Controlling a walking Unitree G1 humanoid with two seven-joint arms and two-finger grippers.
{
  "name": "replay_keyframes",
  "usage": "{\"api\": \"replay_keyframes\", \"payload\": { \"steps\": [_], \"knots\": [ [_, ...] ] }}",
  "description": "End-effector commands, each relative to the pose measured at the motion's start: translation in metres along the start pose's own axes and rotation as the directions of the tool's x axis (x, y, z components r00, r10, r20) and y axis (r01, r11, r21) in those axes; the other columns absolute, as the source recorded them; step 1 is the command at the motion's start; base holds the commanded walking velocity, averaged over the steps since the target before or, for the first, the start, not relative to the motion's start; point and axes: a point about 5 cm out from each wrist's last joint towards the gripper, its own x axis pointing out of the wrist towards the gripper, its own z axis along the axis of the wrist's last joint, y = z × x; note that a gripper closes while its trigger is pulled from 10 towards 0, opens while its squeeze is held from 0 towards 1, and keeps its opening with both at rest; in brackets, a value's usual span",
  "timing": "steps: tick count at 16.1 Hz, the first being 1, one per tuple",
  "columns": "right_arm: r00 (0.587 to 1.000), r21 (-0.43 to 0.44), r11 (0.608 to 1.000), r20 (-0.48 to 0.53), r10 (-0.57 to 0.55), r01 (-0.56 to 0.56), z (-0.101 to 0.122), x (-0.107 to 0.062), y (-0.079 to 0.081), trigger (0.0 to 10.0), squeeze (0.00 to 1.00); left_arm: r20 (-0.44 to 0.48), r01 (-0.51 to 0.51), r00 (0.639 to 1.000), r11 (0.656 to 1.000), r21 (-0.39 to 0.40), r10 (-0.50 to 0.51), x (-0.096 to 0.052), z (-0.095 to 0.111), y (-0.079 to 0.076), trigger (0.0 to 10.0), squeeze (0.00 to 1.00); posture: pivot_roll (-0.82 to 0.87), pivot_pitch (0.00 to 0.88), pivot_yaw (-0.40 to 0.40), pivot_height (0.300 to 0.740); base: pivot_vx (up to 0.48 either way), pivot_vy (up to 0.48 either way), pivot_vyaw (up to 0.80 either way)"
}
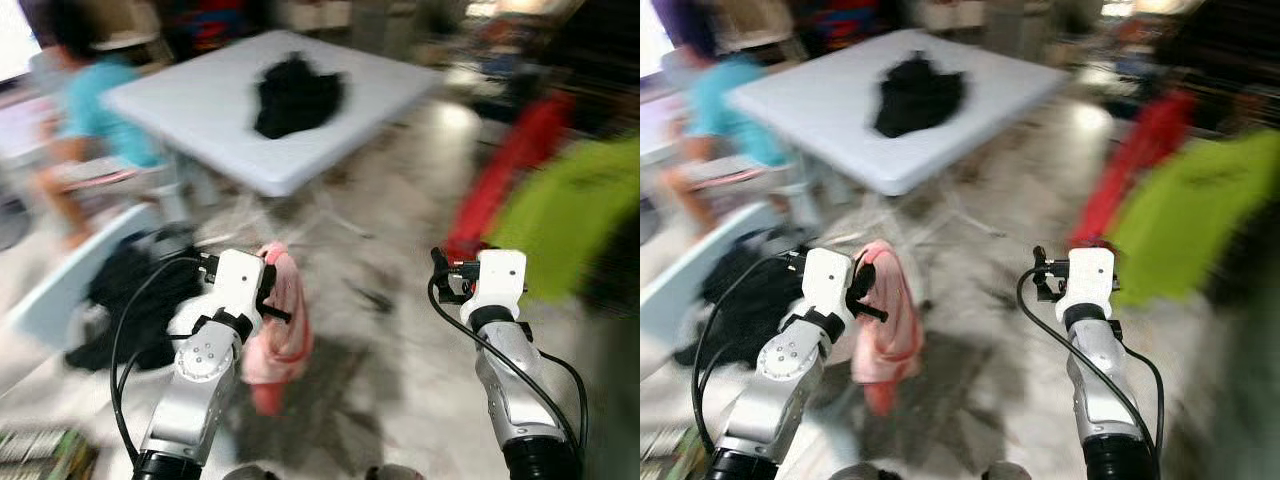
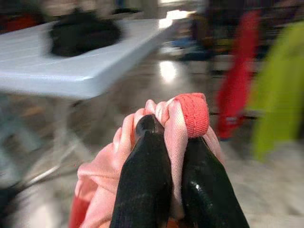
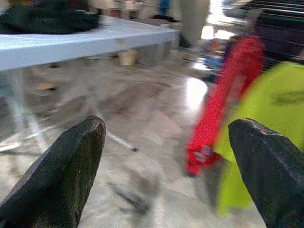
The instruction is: Hang hanger
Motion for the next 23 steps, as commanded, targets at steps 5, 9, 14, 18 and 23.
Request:
{"api": "replay_keyframes", "payload": {
  "steps": [5, 9, 14, 18, 23],
  "knots": [
    [1.0, -0.001, 1.0, 0.008, -0.005, 0.005, 0.0035, -0.0001, -0.0009, 10.0, 0.0, 0.057, 0.028, 0.998, 1.0, 0.005, -0.028, 0.001, 0.0112, -0.002, 10.0, 0.0, -0.02, 0.014, 0.034, 0.74, 0.355, 0.0, -0.65],
    [1.0, -0.001, 1.0, 0.003, -0.004, 0.004, 0.0019, -0.0018, 0.0, 10.0, 0.0, 0.06, 0.03, 0.998, 1.0, 0.001, -0.03, 0.0002, 0.0111, -0.0014, 10.0, 0.0, -0.02, 0.015, 0.035, 0.74, 0.403, 0.062, -0.5],
    [1.0, -0.001, 1.0, 0.0, -0.005, 0.005, 0.0011, -0.0015, 0.0001, 10.0, 0.0, 0.065, 0.036, 0.997, 0.999, 0.011, -0.036, 0.0011, 0.0116, -0.0011, 10.0, 0.0, -0.02, 0.013, 0.038, 0.74, 0.413, 0.243, -0.08],
    [1.0, -0.001, 1.0, 0.002, -0.007, 0.007, 0.0015, -0.0008, 0.0001, 10.0, 0.0, 0.065, 0.04, 0.997, 0.999, 0.014, -0.04, 0.0016, 0.0114, -0.0015, 10.0, 0.0, -0.02, 0.013, 0.038, 0.74, 0.412, 0.247, 0.0],
    [1.0, 0.002, 1.0, -0.005, -0.012, 0.012, 0.0006, -0.0003, 0.0009, 10.0, 0.0, 0.052, 0.062, 0.997, 0.998, 0.024, -0.064, 0.0014, 0.009, -0.005, 10.0, 0.0, -0.02, 0.009, 0.037, 0.74, 0.367, 0.209, -0.16]
  ]
}}
